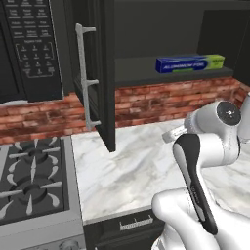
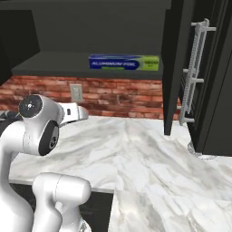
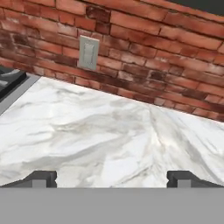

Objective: Retrieve the tupperware and aluminum foil from the cabinet and place them on the dining counter near the plate with lime and lemon to prepare for storing leftovers.

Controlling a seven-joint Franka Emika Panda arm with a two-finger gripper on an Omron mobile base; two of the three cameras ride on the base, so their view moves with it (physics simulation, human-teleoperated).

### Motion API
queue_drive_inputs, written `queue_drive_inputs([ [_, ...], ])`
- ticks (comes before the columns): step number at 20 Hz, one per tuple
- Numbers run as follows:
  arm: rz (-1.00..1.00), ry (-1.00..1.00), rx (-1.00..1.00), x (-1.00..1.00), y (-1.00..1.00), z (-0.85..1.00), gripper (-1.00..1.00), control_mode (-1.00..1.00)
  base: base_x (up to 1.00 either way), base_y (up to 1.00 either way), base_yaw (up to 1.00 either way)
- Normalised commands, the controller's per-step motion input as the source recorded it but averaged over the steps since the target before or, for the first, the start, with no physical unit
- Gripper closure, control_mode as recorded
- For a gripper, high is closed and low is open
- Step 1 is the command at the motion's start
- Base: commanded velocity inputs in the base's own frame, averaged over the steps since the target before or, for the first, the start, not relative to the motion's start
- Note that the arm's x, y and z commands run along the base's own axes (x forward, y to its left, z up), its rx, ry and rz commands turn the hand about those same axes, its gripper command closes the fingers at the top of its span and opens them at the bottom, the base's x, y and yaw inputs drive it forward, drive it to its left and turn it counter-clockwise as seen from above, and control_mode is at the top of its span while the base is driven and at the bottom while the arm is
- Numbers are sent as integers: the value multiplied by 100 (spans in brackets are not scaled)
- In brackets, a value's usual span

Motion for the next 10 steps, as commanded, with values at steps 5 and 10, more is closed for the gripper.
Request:
queue_drive_inputs([
  [5,-4,-29,0,22,0,75,-100,-100,0,0,0],
  [10,-8,-20,0,40,0,88,-100,-100,0,0,0],
])
